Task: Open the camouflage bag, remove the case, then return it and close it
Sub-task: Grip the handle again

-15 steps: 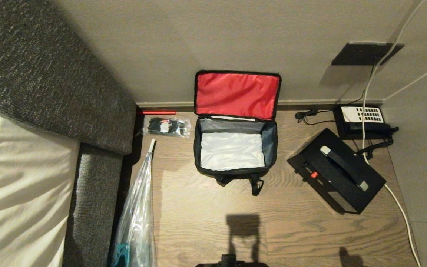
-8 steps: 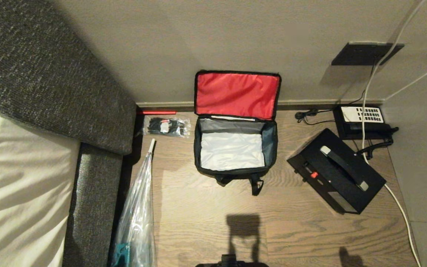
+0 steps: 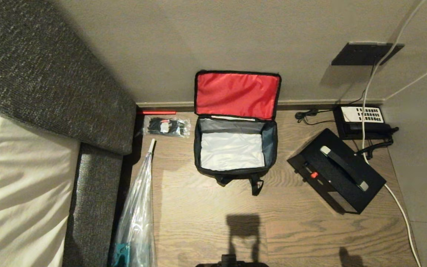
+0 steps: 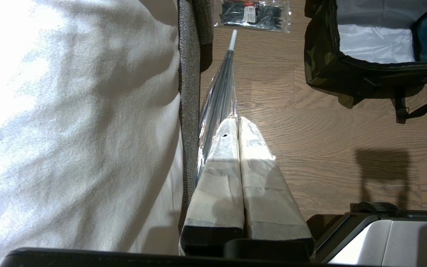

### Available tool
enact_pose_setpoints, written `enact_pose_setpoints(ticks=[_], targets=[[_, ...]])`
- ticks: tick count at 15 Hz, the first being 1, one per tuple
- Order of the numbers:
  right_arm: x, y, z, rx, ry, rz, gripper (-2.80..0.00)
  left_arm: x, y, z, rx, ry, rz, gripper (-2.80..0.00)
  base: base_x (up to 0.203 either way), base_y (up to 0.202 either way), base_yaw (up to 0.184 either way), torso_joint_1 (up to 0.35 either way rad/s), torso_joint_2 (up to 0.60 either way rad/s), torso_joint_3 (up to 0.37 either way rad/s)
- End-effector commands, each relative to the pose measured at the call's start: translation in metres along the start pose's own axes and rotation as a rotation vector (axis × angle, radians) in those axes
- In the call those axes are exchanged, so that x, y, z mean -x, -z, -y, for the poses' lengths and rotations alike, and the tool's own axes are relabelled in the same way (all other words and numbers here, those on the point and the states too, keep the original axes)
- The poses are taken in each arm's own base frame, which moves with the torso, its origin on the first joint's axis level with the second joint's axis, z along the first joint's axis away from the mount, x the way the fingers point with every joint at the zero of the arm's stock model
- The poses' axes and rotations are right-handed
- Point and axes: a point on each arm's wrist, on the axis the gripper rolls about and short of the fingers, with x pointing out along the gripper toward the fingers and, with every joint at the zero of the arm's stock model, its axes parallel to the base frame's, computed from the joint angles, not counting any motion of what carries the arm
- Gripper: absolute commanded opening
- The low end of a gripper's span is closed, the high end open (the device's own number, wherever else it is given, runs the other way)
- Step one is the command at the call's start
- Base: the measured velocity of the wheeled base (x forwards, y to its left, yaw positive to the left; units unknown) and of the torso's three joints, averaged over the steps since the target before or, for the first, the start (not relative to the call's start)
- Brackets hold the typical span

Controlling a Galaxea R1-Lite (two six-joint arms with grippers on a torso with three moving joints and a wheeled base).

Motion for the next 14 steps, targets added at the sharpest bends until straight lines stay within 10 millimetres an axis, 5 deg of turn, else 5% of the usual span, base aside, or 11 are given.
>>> enact_pose_setpoints(ticks=[1,14], targets=[[-0.0002,-0.0001,0.0000,0.000,0.000,-0.002,-2.80,0.0000,0.0005,0.0000,-0.001,0.000,0.000,-2.80,0.000,0.000,0.000,0.000,0.00,0.000],[-0.0002,-0.0001,0.0000,0.000,0.000,-0.002,-2.80,0.0000,0.0005,0.0000,-0.001,0.000,0.000,-2.80,0.000,0.000,0.000,0.000,0.00,0.000]])
